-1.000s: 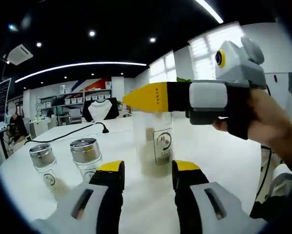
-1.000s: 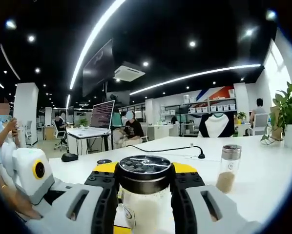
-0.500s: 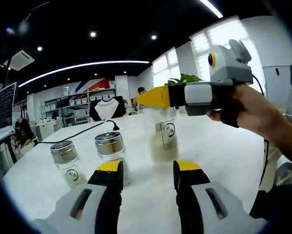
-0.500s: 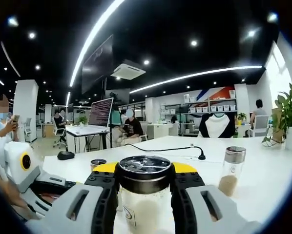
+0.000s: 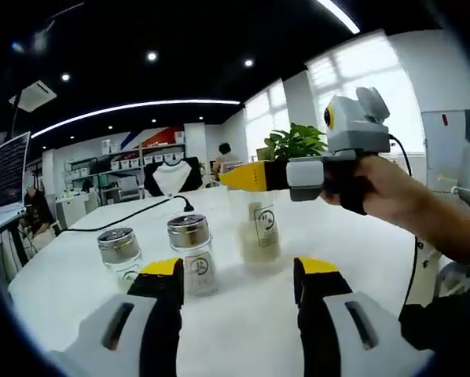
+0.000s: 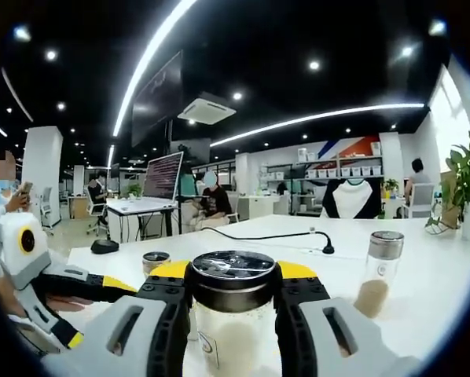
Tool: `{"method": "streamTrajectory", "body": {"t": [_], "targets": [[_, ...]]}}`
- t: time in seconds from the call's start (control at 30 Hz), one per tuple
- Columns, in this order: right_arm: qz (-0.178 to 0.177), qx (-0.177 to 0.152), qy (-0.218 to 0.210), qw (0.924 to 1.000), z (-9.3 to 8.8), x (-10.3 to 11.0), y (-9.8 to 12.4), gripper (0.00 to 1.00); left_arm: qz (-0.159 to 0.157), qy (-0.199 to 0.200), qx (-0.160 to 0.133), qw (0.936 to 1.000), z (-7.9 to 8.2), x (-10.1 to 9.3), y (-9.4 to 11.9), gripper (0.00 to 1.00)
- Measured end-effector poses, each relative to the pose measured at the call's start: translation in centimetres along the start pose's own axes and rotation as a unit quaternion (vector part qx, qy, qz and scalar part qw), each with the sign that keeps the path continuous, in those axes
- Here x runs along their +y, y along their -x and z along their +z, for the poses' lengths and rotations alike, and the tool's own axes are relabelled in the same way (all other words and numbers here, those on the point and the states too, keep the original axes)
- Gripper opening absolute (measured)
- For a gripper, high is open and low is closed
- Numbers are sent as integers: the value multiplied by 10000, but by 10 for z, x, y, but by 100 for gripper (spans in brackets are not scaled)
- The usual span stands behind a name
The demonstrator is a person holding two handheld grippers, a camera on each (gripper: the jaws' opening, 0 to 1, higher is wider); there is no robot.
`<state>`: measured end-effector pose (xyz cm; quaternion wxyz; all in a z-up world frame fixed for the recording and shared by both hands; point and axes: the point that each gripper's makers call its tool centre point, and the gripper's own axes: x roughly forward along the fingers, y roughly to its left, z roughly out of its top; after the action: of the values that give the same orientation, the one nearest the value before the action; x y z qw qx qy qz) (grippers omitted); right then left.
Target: Rotate the seasoning bottle until the label or dispensing opening points toward the visible target arrow and the bottle remains upright within the marked orientation range
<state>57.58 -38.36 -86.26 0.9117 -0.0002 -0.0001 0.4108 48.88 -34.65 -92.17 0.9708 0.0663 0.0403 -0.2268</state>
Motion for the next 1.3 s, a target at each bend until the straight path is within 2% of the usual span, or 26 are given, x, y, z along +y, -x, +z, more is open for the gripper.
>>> {"method": "streamTrajectory", "body": {"t": [0.2, 0.3, 0.37, 0.47, 0.5, 0.53, 0.6, 0.7, 0.87, 1.13, 1.3], "targets": [[-20, -7, -7, 10000, 0, -1, 1, 38, -167, -32, 70, 9998, -4, -5, 3, 74], [-25, 17, -13, 10000, -3, -2, 0, 38, -196, -173, 177, 9995, -9, -6, 4, 80], [-25, 36, -6, 10000, -4, -3, -1, 38, -213, -141, 187, 9995, -11, -6, 5, 81], [-71, 24, 49, 10000, -6, -4, -2, 38, -235, -18, 218, 9995, -12, -5, 6, 81], [-85, 8, 73, 9999, -6, -5, -2, 38, -179, -146, 314, 9992, -15, -2, 7, 80], [-119, -12, 114, 9999, -6, -5, -3, 38, 7, -378, 434, 9983, -17, 4, 8, 80], [-154, -6, 118, 9998, -8, -7, -3, 38, -5, -364, 400, 9985, -16, 4, 8, 79], [-170, -16, 72, 9998, -10, -7, -4, 38, -37, -41, 267, 9996, -11, 6, 10, 80], [-157, 16, 103, 9998, -15, -3, -5, 38, 204, -271, 322, 9989, -10, 13, 11, 77], [-122, 12, 150, 9998, -16, 1, -3, 38, 148, -321, 300, 9989, -5, 11, 8, 77], [-62, -45, 119, 9999, -17, 3, -2, 39, 99, -175, 228, 9995, -1, 9, 5, 76]]}}
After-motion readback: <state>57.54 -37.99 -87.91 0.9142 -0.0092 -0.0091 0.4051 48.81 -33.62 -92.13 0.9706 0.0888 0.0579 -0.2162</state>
